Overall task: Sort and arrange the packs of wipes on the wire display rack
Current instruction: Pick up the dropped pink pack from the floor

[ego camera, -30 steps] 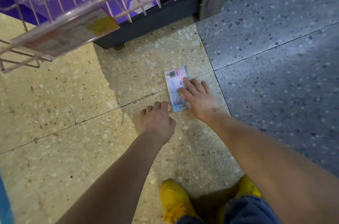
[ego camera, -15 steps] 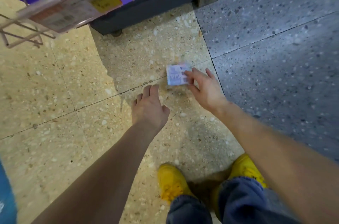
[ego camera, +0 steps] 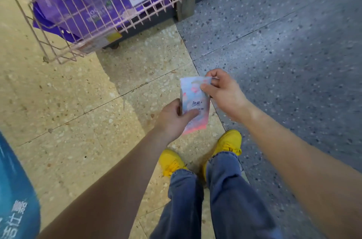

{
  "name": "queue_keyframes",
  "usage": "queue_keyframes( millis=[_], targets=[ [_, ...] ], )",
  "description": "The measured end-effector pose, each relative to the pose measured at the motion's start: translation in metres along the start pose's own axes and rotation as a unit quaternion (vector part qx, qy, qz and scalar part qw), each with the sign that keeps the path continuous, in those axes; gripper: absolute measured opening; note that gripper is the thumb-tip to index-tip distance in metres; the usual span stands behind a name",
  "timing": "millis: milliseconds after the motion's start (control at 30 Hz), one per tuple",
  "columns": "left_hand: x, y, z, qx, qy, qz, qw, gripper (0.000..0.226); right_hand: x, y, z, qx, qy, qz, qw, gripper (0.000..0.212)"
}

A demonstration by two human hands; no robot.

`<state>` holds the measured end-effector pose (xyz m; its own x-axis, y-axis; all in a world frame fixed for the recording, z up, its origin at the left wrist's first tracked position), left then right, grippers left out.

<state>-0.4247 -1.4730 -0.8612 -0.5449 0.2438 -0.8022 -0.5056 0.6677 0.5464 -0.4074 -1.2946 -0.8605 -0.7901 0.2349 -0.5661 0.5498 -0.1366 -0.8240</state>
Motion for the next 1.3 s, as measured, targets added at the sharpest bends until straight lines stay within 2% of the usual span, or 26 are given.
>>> queue_keyframes(
  millis=[33,133,233,333,467,700,933,1133,1300],
  targets=[
    [-0.014,0.011,0.0,-0.028,-0.007,0.001,1.0,0.032,-0.013,-0.016,-0.005,0.03,0.004,0.009,0.999,0.019],
    [-0.056,0.051,-0.004,-0.073,-0.023,0.005,0.997,0.026,-0.052,-0.061,-0.021,0.083,-0.016,0.031,0.996,0.042],
    [-0.101,0.099,-0.008,-0.1,-0.034,0.011,0.994,0.026,-0.091,-0.103,-0.035,0.095,-0.037,0.04,0.994,0.039],
    [-0.142,0.147,-0.009,-0.093,-0.014,0.026,0.995,0.031,-0.126,-0.143,-0.053,0.115,-0.004,0.026,0.993,0.044],
    [-0.199,0.204,-0.009,-0.089,0.039,0.07,0.993,0.027,-0.169,-0.205,-0.076,0.131,0.024,-0.007,0.991,0.046],
    [-0.321,0.306,-0.034,-0.115,0.146,0.186,0.965,0.028,-0.25,-0.363,-0.096,0.078,0.023,-0.12,0.989,0.054],
    [-0.444,0.385,-0.095,-0.143,0.208,0.268,0.93,0.03,-0.316,-0.513,-0.083,0.019,-0.062,-0.245,0.967,0.054],
    [-0.523,0.423,-0.149,-0.147,0.278,0.328,0.891,0.026,-0.352,-0.606,-0.053,-0.005,-0.115,-0.321,0.94,0.05],
    [-0.569,0.445,-0.189,-0.162,0.324,0.369,0.856,0.032,-0.373,-0.665,-0.022,0.014,-0.162,-0.363,0.918,0.048]
  ],
)
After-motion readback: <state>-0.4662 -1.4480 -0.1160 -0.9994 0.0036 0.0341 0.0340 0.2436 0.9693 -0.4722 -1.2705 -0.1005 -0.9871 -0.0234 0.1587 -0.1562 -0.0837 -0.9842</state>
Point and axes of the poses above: each hand's wrist, its own x-axis towards the middle knuckle, its own z-axis out of the palm, y = z × x, the point moved 4 cm from there along x, towards the middle knuckle, and after that the axes turned 2 degrees about -z, right-handed, at the moved point
